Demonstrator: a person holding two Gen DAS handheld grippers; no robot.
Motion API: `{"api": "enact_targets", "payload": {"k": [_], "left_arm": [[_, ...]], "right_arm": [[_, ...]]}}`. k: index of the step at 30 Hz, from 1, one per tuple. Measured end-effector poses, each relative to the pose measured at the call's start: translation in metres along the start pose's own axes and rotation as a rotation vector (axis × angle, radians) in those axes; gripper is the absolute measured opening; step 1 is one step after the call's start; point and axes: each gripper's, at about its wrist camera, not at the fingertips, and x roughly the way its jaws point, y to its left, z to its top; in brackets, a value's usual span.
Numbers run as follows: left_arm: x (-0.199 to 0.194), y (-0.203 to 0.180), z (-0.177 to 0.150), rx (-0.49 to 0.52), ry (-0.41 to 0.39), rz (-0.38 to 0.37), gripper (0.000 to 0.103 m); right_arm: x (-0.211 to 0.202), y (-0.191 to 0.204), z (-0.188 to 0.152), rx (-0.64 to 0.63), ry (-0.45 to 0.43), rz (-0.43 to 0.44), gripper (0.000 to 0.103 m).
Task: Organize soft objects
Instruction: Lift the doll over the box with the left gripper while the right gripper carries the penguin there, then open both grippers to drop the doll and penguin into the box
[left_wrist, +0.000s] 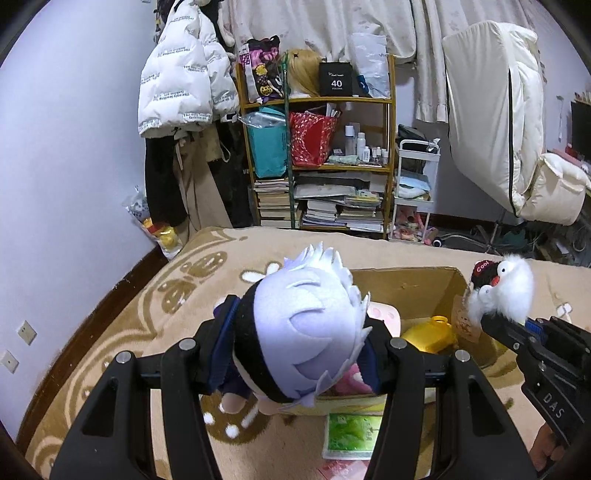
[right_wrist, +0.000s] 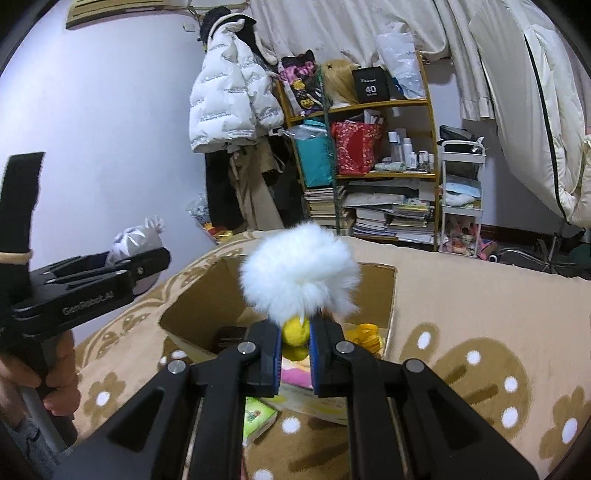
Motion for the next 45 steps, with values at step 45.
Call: {"api": "enact_targets", "payload": {"k": [45], "left_arm": [[0.049, -0.022, -0.022, 0.075, 0.149, -0.027, 0.077]], "right_arm": [[0.041, -0.016, -0.015, 0.060, 0.135, 0.014, 0.024]]}}
